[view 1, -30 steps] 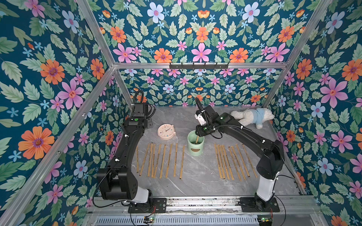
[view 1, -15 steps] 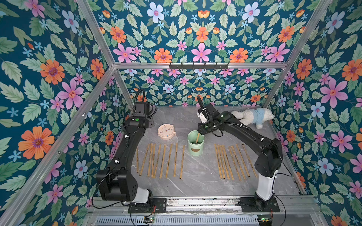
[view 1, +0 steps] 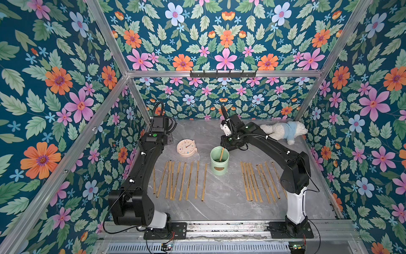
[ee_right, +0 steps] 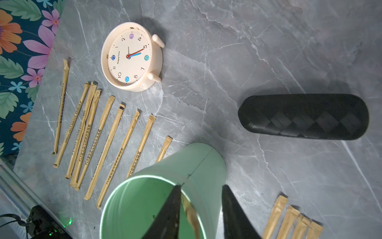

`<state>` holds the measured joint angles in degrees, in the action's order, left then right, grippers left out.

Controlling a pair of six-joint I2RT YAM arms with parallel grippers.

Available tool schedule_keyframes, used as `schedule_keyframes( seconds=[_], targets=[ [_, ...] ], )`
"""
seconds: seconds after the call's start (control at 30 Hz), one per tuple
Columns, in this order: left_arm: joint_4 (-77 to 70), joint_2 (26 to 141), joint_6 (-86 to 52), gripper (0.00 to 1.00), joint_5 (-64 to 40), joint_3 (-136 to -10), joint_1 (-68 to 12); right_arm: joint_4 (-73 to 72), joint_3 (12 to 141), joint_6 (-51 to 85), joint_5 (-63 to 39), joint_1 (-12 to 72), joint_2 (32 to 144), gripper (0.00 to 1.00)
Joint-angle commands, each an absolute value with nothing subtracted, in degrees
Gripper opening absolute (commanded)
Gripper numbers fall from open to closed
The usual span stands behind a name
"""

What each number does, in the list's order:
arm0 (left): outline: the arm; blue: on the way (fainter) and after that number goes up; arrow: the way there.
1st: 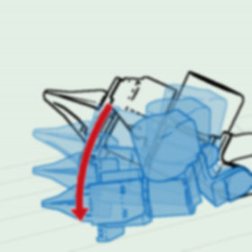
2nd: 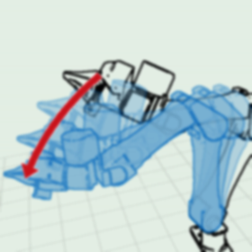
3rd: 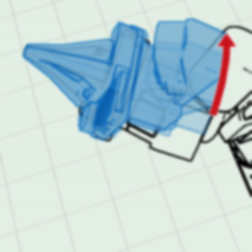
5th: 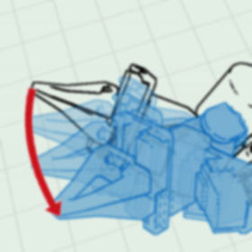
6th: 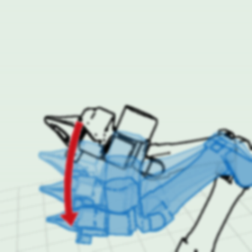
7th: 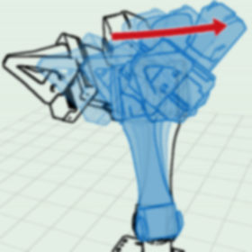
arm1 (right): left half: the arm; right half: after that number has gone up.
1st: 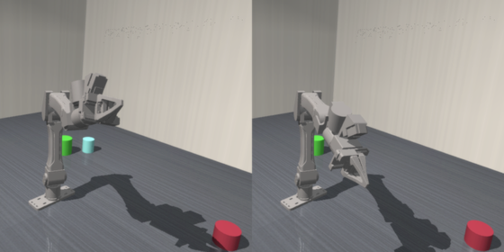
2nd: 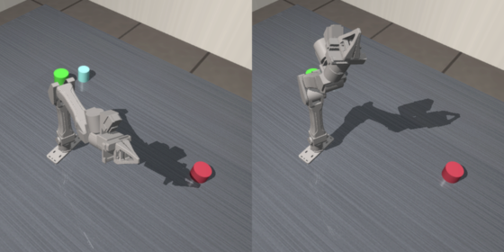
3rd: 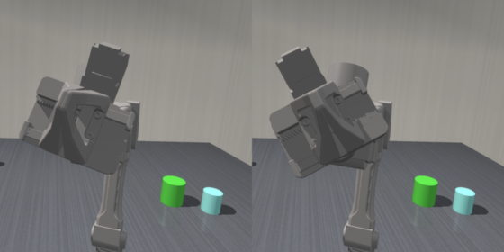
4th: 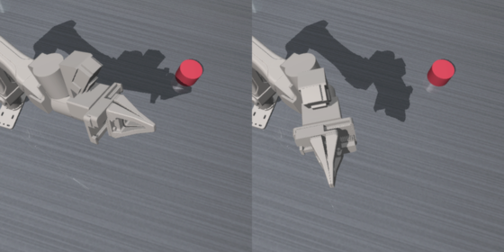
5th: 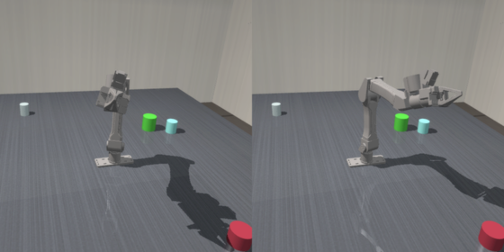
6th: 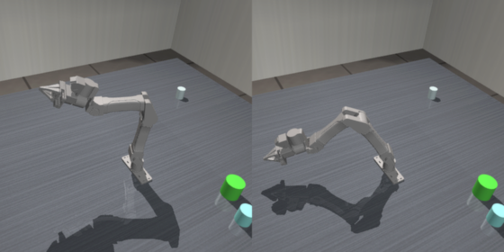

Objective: Take the straws out of the storage container
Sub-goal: Pick up the straw from the container.

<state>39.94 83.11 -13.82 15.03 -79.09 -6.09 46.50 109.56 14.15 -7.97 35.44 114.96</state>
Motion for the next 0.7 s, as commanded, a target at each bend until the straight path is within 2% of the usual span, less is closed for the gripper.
schedule_keyframes(
  seconds=[0.0, 0.13, 0.2, 0.67],
  targets=[
    [39.3, 83.3, -14.4, 0.41, 15.9, -78.8, -6.2, 47.0, 110.4, 13.5, -9.3, 35.5, 115.3, 0.22],
    [38.9, 83.3, -14.6, 0.41, 15.5, -78.3, -6.1, 47.6, 110.8, 13.1, -10.0, 35.5, 114.4, 0.09],
    [38.7, 83.3, -14.7, 0.41, 15.2, -78.0, -6.2, 48.0, 111.0, 12.8, -10.4, 35.5, 113.7, 0.05],
    [36.2, 82.1, -17.3, 0.41, 12.7, -74.6, -8.9, 52.4, 112.7, 11.2, -9.0, 35.9, 105.6, 0.01]
  ],
)
